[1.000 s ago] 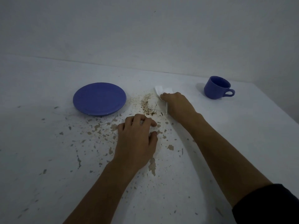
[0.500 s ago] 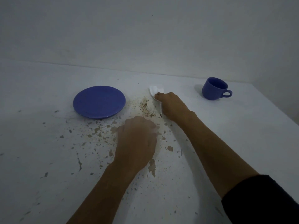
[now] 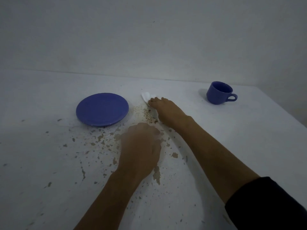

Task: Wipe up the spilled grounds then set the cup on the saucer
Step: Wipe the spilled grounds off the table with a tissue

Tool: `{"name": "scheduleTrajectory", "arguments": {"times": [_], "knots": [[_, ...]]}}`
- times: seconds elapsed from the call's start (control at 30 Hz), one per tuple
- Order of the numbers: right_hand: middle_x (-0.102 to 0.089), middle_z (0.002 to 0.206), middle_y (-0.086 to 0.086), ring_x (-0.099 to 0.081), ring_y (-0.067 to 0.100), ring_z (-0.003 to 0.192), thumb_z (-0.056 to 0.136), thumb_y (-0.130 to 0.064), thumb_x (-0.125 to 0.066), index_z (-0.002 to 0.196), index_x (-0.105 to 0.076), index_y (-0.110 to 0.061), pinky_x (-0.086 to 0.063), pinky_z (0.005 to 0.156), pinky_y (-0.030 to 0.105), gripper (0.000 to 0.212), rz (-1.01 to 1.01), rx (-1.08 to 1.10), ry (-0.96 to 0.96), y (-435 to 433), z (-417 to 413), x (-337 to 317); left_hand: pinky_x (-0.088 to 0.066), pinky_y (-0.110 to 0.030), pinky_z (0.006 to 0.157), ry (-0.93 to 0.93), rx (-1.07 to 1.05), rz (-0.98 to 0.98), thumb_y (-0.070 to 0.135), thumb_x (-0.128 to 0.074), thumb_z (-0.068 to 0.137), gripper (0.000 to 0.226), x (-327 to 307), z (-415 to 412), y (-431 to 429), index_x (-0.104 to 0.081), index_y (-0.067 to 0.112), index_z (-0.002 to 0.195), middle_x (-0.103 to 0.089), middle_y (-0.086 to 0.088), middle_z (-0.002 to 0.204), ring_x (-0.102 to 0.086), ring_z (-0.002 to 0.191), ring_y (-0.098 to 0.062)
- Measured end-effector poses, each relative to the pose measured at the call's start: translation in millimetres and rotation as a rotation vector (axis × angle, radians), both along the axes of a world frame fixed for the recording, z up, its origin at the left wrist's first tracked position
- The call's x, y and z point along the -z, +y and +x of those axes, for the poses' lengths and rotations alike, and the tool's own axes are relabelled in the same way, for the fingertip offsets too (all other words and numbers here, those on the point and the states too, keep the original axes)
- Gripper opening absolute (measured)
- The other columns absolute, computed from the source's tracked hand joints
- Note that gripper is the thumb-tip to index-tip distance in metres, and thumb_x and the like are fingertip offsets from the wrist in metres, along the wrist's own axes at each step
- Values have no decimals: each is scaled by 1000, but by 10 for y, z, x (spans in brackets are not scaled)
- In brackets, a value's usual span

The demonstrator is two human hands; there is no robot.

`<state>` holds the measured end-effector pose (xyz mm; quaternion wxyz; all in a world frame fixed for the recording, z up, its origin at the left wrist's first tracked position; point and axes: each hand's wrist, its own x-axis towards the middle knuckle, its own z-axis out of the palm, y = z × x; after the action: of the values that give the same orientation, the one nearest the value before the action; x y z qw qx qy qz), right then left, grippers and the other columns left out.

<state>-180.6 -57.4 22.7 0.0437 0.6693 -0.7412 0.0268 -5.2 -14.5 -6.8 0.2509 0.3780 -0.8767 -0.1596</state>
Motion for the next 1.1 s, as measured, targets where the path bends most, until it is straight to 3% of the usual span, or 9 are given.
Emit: {"name": "scheduleTrajectory", "arguments": {"times": [0.1,0.37,0.67,0.8,0.93,1.1], "knots": [[-55,128,16,-53,33,109,84,9,-51,133,-48,-8,-43,87,36,51,-3,-5,33,51,-93,-35,-35,-37,93,8,3,-8,35,-52,87,25,7,3,-3,-60,31,110,-56,5,120,-48,112,-18],[-64,107,18,-63,31,96,82,9,-54,108,-58,1,-50,77,36,28,25,182,124,372,55,-37,-36,-38,92,12,4,-14,36,-51,87,25,17,-7,-19,-60,30,110,-57,5,119,-48,112,-19],[-61,113,16,-60,31,98,80,7,-56,127,-47,0,-43,74,32,48,-48,129,26,197,-71,38,-33,-36,93,12,7,-17,35,-51,88,24,9,7,-2,-60,31,110,-56,5,120,-47,113,-19],[-59,125,15,-58,33,105,80,7,-57,132,-49,-6,-46,85,36,55,-23,-5,-39,93,-34,75,-32,-35,94,8,6,-15,37,-49,89,25,18,8,-10,-58,32,111,-55,7,122,-45,114,-17],[-63,120,18,-59,33,104,82,3,-58,131,-50,-6,-45,83,35,51,-37,18,-51,70,-130,12,-34,-36,92,14,9,-22,35,-50,88,25,12,9,-9,-60,31,110,-56,5,120,-47,112,-18],[-57,132,14,-55,34,113,84,7,-51,132,-51,-10,-44,98,42,51,22,-109,-77,40,18,17,-31,-34,93,13,4,-15,36,-50,88,25,19,7,-10,-59,31,111,-55,7,122,-46,113,-16]]}}
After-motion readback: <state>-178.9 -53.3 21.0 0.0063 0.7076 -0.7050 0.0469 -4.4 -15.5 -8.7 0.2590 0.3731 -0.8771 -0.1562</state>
